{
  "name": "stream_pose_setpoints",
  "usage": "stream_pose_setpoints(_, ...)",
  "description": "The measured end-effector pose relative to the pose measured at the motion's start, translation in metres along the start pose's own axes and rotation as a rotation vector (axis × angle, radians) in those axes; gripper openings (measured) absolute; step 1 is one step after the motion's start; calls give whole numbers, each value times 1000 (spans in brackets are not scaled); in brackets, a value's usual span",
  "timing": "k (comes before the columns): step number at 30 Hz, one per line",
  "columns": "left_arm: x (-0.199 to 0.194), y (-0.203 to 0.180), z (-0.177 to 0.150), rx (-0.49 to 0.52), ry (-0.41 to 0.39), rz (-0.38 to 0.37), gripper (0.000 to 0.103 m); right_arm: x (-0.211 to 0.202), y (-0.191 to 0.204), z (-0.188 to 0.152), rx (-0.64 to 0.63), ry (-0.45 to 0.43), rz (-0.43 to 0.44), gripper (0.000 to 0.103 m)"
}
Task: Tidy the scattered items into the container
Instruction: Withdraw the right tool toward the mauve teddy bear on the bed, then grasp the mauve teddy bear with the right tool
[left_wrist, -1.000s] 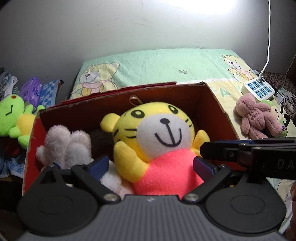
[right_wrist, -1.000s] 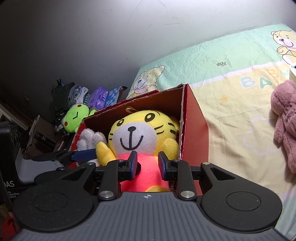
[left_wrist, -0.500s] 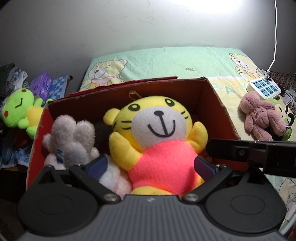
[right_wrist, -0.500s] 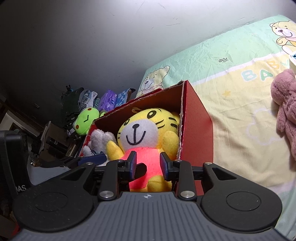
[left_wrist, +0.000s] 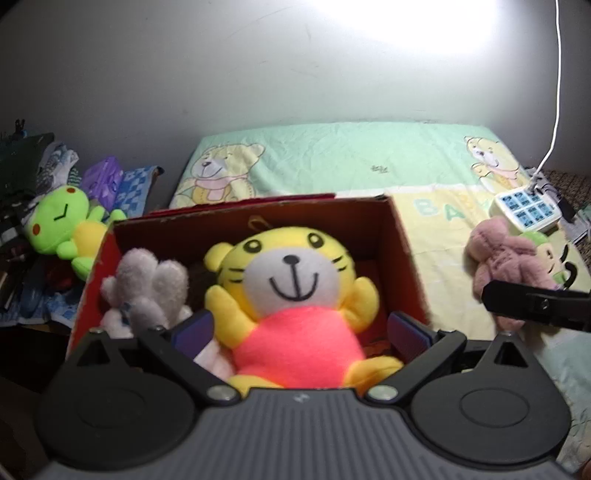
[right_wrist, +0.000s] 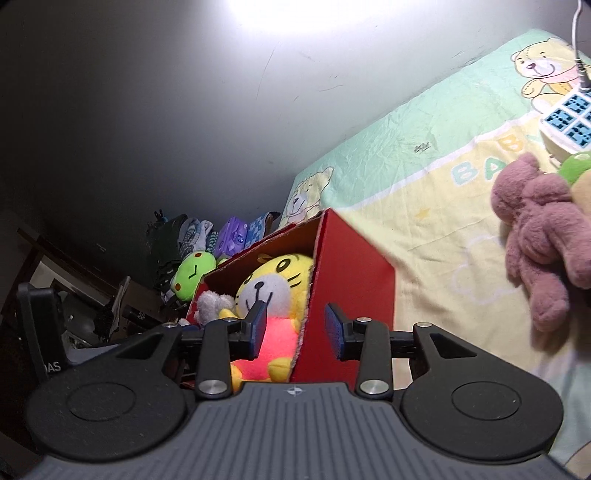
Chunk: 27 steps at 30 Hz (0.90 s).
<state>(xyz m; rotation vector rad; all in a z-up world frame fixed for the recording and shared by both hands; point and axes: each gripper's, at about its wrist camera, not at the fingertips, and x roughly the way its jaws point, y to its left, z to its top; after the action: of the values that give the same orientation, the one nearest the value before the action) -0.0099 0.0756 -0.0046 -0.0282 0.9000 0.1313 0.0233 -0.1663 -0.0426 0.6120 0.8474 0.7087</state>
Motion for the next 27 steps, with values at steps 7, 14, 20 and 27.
stream_pose_setpoints(7, -7, -55, 15, -36, -48, -274, 102, -44, -59, 11, 86, -60, -131, 39)
stream_pose_setpoints(14, 35, -136, 5, 64, -5, -399, 102, -70, -92, 32, 66, -122, -269, 40)
stream_pose_setpoints(20, 99, -159, -14, 53, 136, -449, 102, -57, -109, 47, -19, -72, -320, 41)
stream_pose_setpoints(27, 137, -170, -21, 53, 205, -444, 89, -16, -118, 53, -85, 55, -334, 43)
